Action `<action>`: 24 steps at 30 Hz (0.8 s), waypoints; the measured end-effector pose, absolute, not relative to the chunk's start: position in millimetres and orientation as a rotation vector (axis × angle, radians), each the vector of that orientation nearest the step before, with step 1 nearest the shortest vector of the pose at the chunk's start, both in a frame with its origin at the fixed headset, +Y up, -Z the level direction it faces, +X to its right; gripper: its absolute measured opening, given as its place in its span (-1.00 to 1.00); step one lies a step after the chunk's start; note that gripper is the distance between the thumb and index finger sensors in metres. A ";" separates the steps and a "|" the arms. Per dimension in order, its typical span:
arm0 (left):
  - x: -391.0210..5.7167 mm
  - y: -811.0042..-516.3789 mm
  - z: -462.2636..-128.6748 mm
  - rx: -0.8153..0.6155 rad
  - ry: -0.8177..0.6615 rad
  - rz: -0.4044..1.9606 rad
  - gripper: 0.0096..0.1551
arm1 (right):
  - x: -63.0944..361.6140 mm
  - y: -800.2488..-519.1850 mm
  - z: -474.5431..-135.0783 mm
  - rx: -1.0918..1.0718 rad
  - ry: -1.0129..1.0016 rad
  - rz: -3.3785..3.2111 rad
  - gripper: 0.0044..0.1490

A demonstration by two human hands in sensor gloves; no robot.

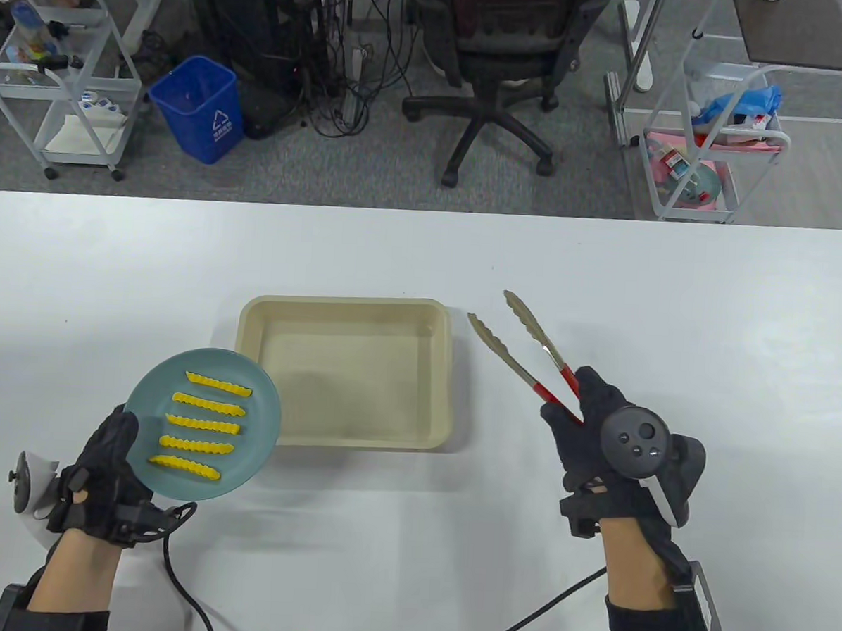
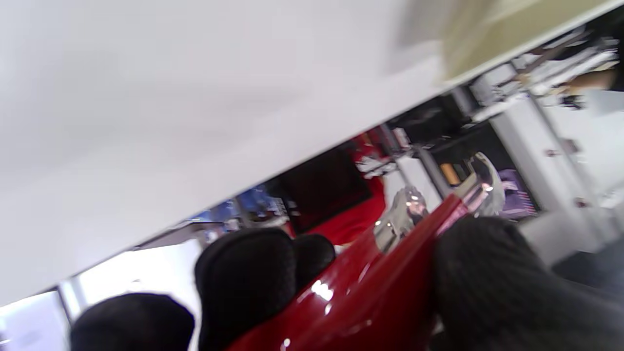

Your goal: Hold plate and receive fries gripped by tongs from baking tray

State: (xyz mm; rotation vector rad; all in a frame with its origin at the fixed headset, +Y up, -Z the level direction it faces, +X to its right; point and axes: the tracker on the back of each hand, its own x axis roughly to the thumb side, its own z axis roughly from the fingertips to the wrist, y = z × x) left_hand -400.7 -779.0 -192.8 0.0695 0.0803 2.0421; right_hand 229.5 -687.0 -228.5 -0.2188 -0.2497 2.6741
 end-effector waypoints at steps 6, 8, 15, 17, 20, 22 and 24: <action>-401.1 -778.2 -192.4 0.071 0.074 2.045 -0.24 | 278.1 -738.5 -231.8 -0.465 -0.130 2.627 -0.05; -401.6 -777.0 -191.9 0.074 0.069 2.044 -0.24 | 286.0 -746.4 -232.8 -0.500 -0.088 2.645 -0.06; -401.8 -776.4 -191.4 0.078 0.071 2.047 -0.24 | 292.6 -760.6 -236.9 -0.563 0.009 2.702 -0.04; -401.9 -776.6 -191.4 0.076 0.073 2.048 -0.24 | 292.0 -763.6 -238.8 -0.594 0.072 2.737 -0.05; -401.8 -777.2 -191.8 0.071 0.079 2.050 -0.24 | 289.6 -766.1 -239.9 -0.618 0.084 2.765 -0.06; -402.8 -777.7 -192.0 0.068 0.092 2.043 -0.24 | 287.3 -766.4 -240.7 -0.638 0.092 2.796 -0.06; -404.5 -779.9 -192.0 0.074 0.112 2.044 -0.25 | 285.8 -768.3 -241.3 -0.659 0.143 2.824 -0.05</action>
